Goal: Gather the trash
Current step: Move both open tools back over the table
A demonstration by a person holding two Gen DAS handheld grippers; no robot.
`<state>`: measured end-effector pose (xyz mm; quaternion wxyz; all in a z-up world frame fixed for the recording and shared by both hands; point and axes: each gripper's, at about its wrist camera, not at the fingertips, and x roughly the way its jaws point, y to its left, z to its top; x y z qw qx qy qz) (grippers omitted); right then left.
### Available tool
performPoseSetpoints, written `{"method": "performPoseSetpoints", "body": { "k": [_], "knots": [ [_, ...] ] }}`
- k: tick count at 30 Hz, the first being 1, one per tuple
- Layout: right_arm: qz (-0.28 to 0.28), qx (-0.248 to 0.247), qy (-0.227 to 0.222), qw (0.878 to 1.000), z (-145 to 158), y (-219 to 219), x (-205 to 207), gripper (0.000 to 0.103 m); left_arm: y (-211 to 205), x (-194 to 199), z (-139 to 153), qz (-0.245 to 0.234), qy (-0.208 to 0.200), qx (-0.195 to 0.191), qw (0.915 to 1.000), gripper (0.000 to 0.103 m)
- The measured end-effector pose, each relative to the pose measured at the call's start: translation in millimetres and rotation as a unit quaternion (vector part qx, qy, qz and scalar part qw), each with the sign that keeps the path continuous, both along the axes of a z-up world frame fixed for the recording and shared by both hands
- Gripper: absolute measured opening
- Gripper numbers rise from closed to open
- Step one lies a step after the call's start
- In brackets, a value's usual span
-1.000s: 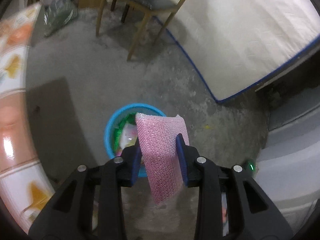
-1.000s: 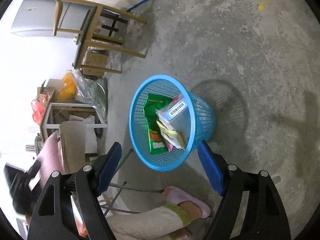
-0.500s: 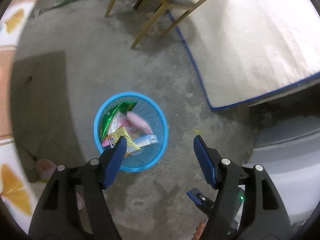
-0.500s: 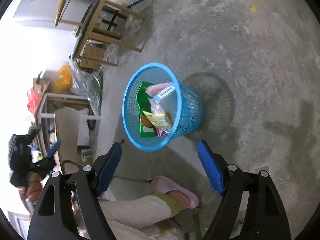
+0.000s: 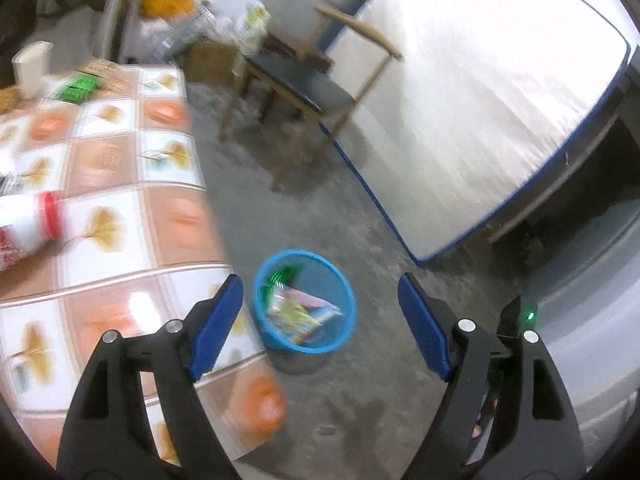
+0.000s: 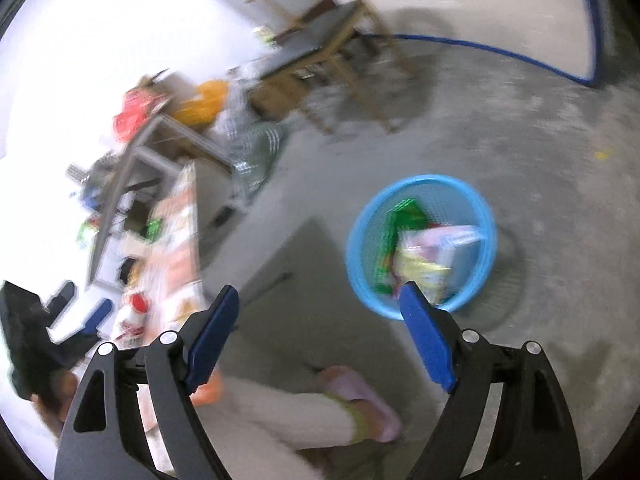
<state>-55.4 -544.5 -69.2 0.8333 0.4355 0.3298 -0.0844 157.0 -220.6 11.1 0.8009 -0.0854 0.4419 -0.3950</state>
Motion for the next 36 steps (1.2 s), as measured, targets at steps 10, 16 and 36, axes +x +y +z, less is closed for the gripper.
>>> {"method": "performPoseSetpoints", "body": {
  "k": [10,16,36],
  "knots": [
    [0.162,0.061,-0.031,0.984,42.9,88.0,78.3,0.08,177.5,-13.1,10.2,0.182,-0.053,-0.014,0.9818,0.081],
    [0.243,0.088,-0.009,0.966,53.9,161.2,120.5,0.08,238.7,-10.0,6.0,0.243,-0.058,-0.04,0.9675,0.081],
    [0.287,0.102,0.046,0.951,50.8,240.3,179.2,0.08,243.6,115.4,-31.1,0.19,0.028,0.001,0.9813,0.075]
  ]
}}
